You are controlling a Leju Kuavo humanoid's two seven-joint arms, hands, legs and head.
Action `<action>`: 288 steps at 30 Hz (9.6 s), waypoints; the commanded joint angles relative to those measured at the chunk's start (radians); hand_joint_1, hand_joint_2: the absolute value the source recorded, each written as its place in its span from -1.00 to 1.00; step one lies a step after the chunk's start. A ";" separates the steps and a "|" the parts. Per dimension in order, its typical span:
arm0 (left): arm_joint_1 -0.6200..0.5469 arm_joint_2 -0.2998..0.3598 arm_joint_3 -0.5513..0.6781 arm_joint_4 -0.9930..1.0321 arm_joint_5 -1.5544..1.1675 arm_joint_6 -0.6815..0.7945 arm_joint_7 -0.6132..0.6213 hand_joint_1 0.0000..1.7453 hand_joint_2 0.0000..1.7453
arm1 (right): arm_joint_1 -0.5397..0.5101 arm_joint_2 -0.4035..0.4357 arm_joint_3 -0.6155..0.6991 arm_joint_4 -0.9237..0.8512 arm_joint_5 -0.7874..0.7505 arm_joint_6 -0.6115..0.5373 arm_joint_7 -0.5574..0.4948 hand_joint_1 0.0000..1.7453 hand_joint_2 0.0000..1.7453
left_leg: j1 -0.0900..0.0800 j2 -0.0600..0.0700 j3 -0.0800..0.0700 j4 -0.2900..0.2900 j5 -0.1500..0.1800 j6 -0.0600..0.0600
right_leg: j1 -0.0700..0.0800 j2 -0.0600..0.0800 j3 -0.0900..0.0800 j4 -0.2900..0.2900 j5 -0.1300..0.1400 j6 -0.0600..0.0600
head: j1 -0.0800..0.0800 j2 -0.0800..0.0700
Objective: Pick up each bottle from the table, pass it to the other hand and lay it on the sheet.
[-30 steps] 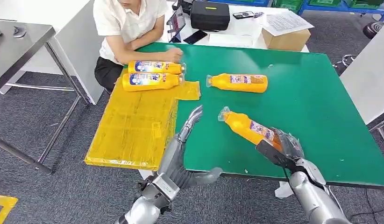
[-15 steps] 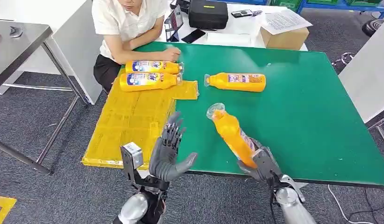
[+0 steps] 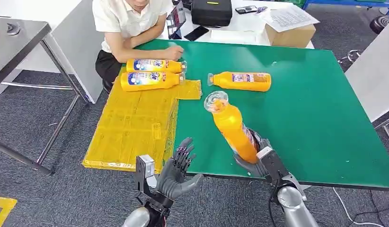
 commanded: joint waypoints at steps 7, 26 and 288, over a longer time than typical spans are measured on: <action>-0.034 0.042 -0.039 0.057 -0.033 0.017 0.000 -1.00 1.00 | -0.015 0.010 0.028 -0.002 -0.011 -0.008 -0.004 1.00 1.00 | 0.000 0.001 0.002 -0.001 0.000 -0.002 | 0.000 0.001 0.002 -0.001 0.000 -0.002 | 0.000 0.000; -0.178 -0.079 0.068 0.053 -0.212 0.236 -0.140 -1.00 1.00 | -0.042 0.050 0.441 0.036 0.191 -0.036 -0.044 1.00 1.00 | 0.001 0.001 0.001 0.000 0.000 -0.002 | 0.001 0.001 0.001 0.001 0.000 -0.002 | 0.000 0.000; 0.061 0.016 0.035 -0.091 -0.237 0.429 -0.217 -1.00 1.00 | 0.177 0.059 -0.113 0.047 0.167 -0.166 -0.017 1.00 1.00 | 0.002 0.001 0.037 -0.002 -0.020 -0.001 | 0.002 0.003 0.036 -0.003 -0.018 0.000 | 0.000 0.000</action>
